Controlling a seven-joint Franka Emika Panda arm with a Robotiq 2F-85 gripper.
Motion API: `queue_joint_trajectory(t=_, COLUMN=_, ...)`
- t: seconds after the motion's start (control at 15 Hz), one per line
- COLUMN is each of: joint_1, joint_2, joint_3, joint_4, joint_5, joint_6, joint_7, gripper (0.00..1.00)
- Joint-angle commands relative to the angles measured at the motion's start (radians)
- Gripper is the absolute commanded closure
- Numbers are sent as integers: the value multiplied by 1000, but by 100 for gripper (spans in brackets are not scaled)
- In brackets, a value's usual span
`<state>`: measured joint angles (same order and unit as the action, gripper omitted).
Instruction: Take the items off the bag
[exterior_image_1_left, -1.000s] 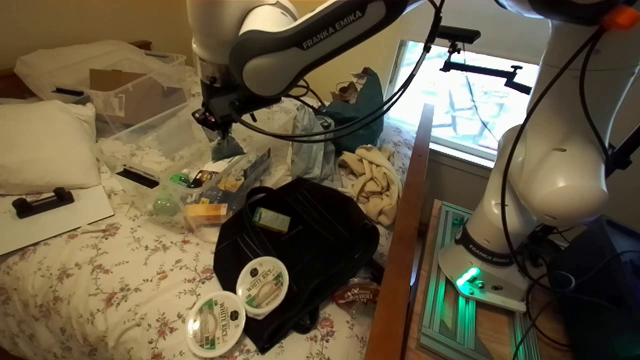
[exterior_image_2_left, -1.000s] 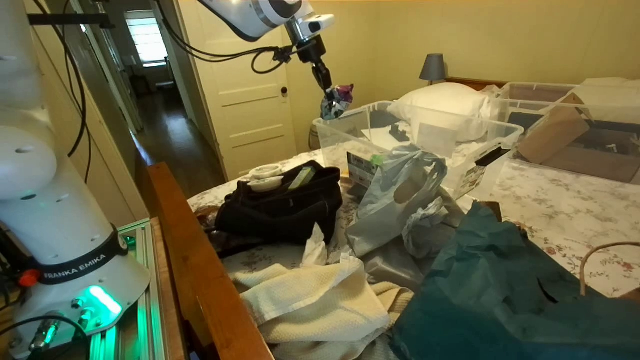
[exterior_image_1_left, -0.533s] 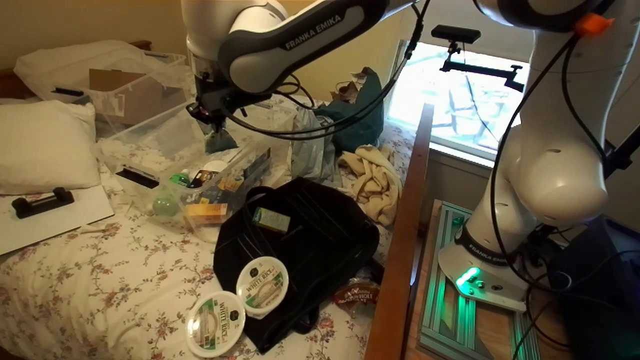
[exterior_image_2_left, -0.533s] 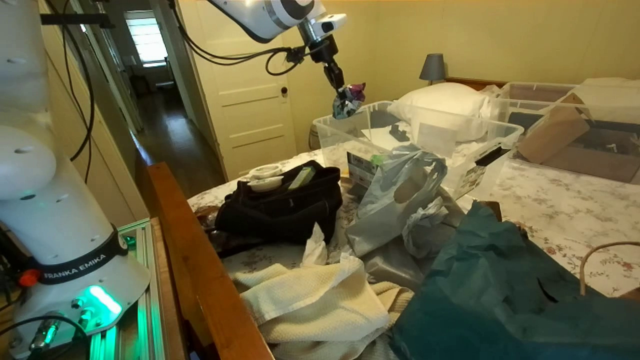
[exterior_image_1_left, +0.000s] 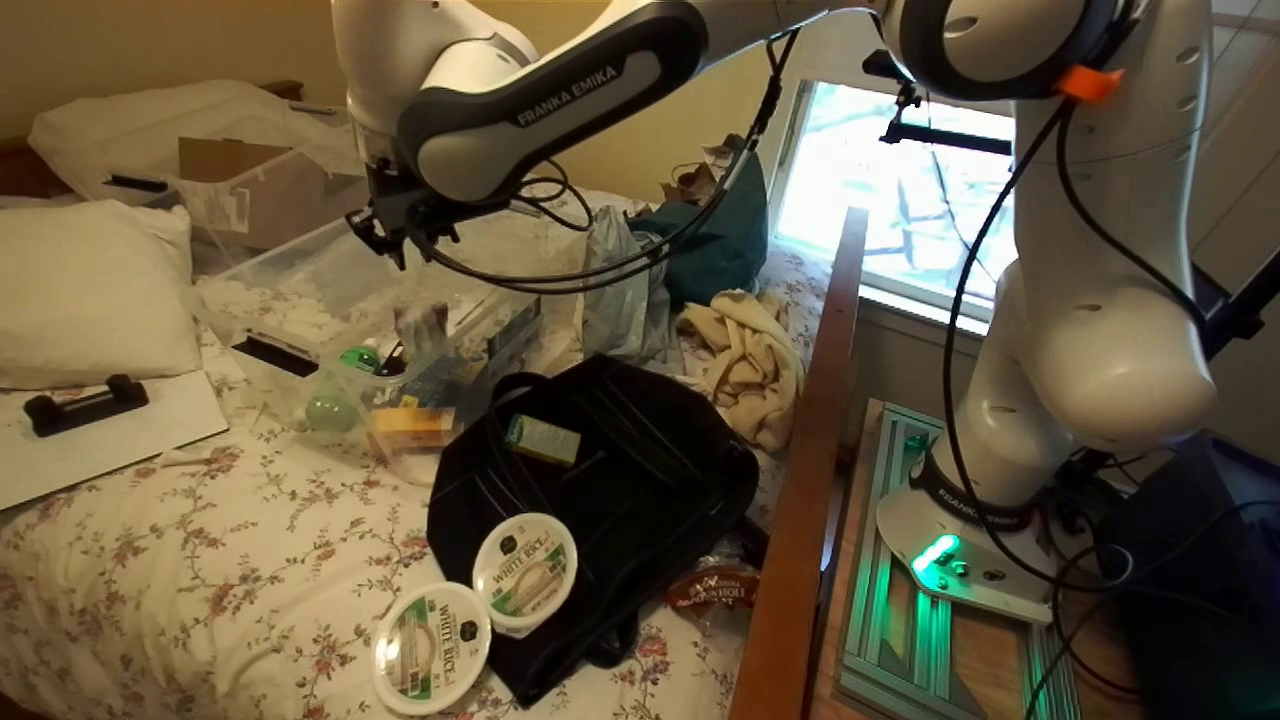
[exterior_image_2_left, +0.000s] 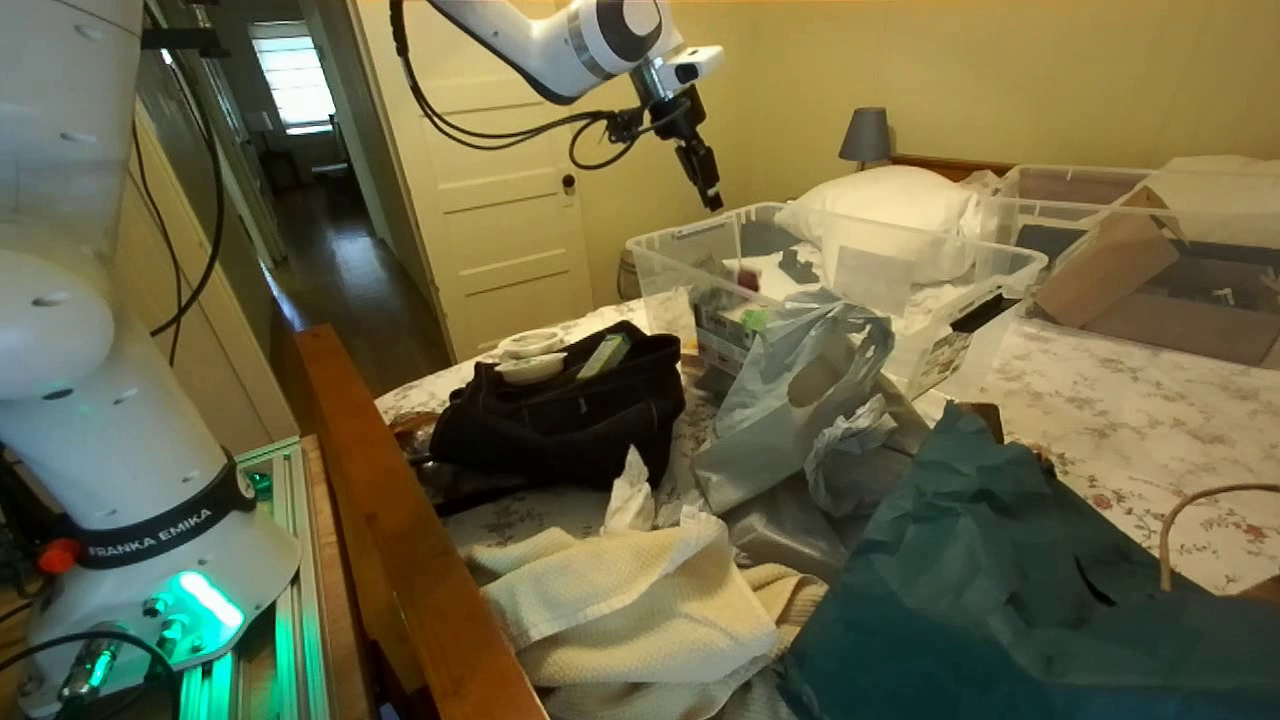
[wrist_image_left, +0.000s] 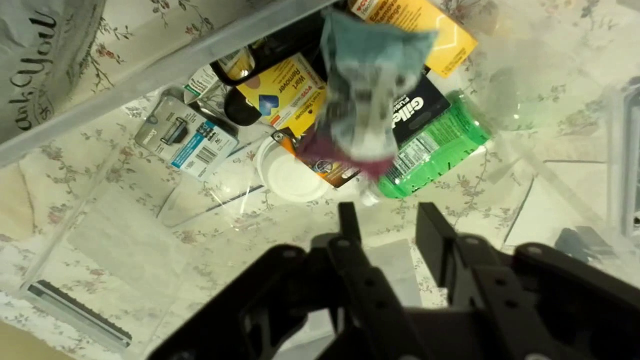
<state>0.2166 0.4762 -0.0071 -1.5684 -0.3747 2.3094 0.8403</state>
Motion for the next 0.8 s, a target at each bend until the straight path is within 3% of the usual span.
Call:
queue_joint_trajectory(t=0.0, joint_1=15, joint_2=3, joint_3=-30, joint_4=15, joint_5=32, joint_6=0, joint_7=36, gripper=31)
queue_joint_trajectory(t=0.27, joint_1=7, joint_2=-68, joint_3=-31, joint_4=-68, joint_5=68, joint_6=4, joint_7=70, gripper=3)
queue_joint_trajectory(t=0.73, joint_1=17, joint_2=-185, joint_3=-31, joint_4=-250, joint_5=5, joint_6=121, joint_7=56, gripper=0)
